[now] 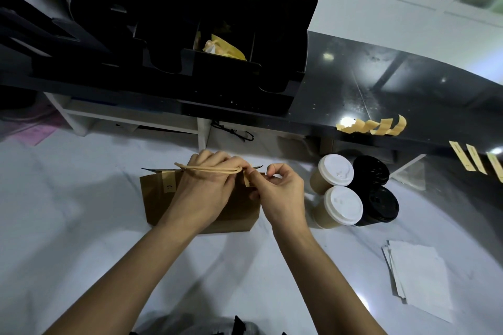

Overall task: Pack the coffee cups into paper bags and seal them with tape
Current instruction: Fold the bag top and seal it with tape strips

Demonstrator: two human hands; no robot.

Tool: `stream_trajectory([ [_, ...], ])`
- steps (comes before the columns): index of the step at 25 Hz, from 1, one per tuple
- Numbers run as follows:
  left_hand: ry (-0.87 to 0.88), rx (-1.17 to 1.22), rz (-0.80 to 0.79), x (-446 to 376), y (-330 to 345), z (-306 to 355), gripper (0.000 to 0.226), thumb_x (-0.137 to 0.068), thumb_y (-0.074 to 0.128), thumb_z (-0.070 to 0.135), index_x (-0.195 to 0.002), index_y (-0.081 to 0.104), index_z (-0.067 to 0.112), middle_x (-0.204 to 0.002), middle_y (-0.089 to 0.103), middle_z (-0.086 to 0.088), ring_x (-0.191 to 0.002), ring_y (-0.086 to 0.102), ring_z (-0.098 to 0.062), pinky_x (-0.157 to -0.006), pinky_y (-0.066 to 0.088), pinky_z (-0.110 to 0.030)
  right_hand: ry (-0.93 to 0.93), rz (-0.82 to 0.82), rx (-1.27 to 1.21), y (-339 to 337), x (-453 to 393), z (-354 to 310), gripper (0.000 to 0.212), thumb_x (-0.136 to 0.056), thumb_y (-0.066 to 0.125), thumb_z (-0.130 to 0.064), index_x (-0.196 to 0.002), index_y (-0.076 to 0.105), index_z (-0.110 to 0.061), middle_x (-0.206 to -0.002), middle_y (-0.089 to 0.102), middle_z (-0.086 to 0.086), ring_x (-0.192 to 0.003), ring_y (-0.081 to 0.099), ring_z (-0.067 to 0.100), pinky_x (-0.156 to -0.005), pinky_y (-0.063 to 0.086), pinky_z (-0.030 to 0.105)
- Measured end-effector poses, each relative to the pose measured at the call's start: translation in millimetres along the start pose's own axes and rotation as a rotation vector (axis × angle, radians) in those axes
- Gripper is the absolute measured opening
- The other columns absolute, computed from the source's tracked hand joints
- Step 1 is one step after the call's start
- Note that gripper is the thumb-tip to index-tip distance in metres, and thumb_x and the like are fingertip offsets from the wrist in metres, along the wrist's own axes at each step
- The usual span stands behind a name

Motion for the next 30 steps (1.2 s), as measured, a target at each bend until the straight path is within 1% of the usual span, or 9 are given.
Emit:
stream_trajectory([
  [3,-0.027,0.01,-0.06,-6,3,-2,0.027,-0.1,0.052,0.02,-0.121,0.063,0.034,-0.114,0.056,0.01,-0.106,0.04,-0.012,-0.088,0.033,-0.025,-0.004,0.004,-0.004,0,-2,1,0.03,-0.089,0.077,-0.018,-0.087,0.047,-0.013,-0.07,0.074,0.009,-0.048,0.059,0.011,-0.061,0.05,0.032],
  [7,-0.036,0.018,-0.077,-9,2,-1,0.026,-0.1,0.052,0.02,-0.118,0.065,0.035,-0.111,0.055,0.01,-0.105,0.037,-0.012,-0.086,0.03,-0.024,0.012,-0.016,0.064,0,-3,8,0.03,-0.09,0.076,-0.023,-0.086,0.047,-0.014,-0.065,0.072,0.002,-0.05,0.06,0.012,-0.053,0.045,0.024],
  [10,-0.043,0.036,-0.075,-8,2,-1,0.027,-0.1,0.053,0.019,-0.117,0.067,0.034,-0.11,0.054,0.011,-0.105,0.037,-0.011,-0.086,0.03,-0.025,0.021,-0.024,0.12,-2,-5,11,0.023,-0.089,0.071,-0.014,-0.087,0.048,-0.015,-0.066,0.071,0.001,-0.05,0.06,0.011,-0.055,0.046,0.028],
  [13,-0.046,0.037,-0.083,-8,3,-1,0.027,-0.1,0.054,0.018,-0.117,0.067,0.034,-0.11,0.054,0.01,-0.105,0.037,-0.012,-0.086,0.031,-0.025,-0.014,-0.016,0.153,-4,-6,9,0.026,-0.089,0.073,-0.018,-0.086,0.048,-0.016,-0.07,0.074,0.005,-0.048,0.06,0.011,-0.053,0.048,0.029],
  [16,-0.038,0.024,-0.084,-8,2,0,0.027,-0.1,0.053,0.018,-0.117,0.067,0.034,-0.111,0.055,0.011,-0.104,0.036,-0.011,-0.085,0.029,-0.024,-0.067,0.005,0.216,-3,-6,8,0.027,-0.088,0.075,-0.024,-0.084,0.049,-0.018,-0.071,0.075,0.005,-0.05,0.062,0.01,-0.06,0.057,0.043],
  [19,-0.026,0.026,-0.085,-7,2,0,0.026,-0.099,0.054,0.019,-0.117,0.067,0.033,-0.11,0.055,0.01,-0.102,0.036,-0.011,-0.085,0.03,-0.025,-0.094,0.03,0.273,-4,-8,9,0.026,-0.087,0.076,-0.027,-0.083,0.051,-0.02,-0.069,0.074,0.002,-0.055,0.064,0.013,-0.066,0.059,0.048],
  [23,-0.023,0.018,-0.078,-8,2,0,0.026,-0.099,0.054,0.018,-0.117,0.067,0.032,-0.111,0.056,0.01,-0.102,0.036,-0.01,-0.084,0.031,-0.024,-0.118,0.059,0.333,-7,-9,10,0.025,-0.086,0.076,-0.032,-0.083,0.052,-0.024,-0.068,0.073,-0.002,-0.06,0.067,0.015,-0.064,0.058,0.042],
  [27,-0.038,0.026,-0.088,-7,3,0,0.025,-0.1,0.054,0.021,-0.118,0.067,0.033,-0.112,0.055,0.011,-0.105,0.035,-0.008,-0.086,0.032,-0.023,-0.126,0.113,0.447,-14,-13,18,0.034,-0.079,0.078,-0.046,-0.085,0.05,-0.026,-0.069,0.072,-0.005,-0.067,0.067,0.012,-0.061,0.053,0.035],
  [30,-0.038,0.026,-0.099,-7,4,-1,0.021,-0.097,0.057,0.035,-0.116,0.065,0.036,-0.112,0.053,0.014,-0.106,0.034,-0.007,-0.087,0.032,-0.025,-0.118,0.111,0.477,-20,-15,22,0.036,-0.077,0.08,-0.048,-0.092,0.055,-0.028,-0.071,0.067,-0.007,-0.066,0.063,0.005,-0.054,0.042,0.024],
])
Point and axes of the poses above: each hand's wrist, its own x-axis away from the middle knuckle, its own y-axis out of the palm, z = x × y, the point moved 7 cm from there along -x, towards the middle knuckle
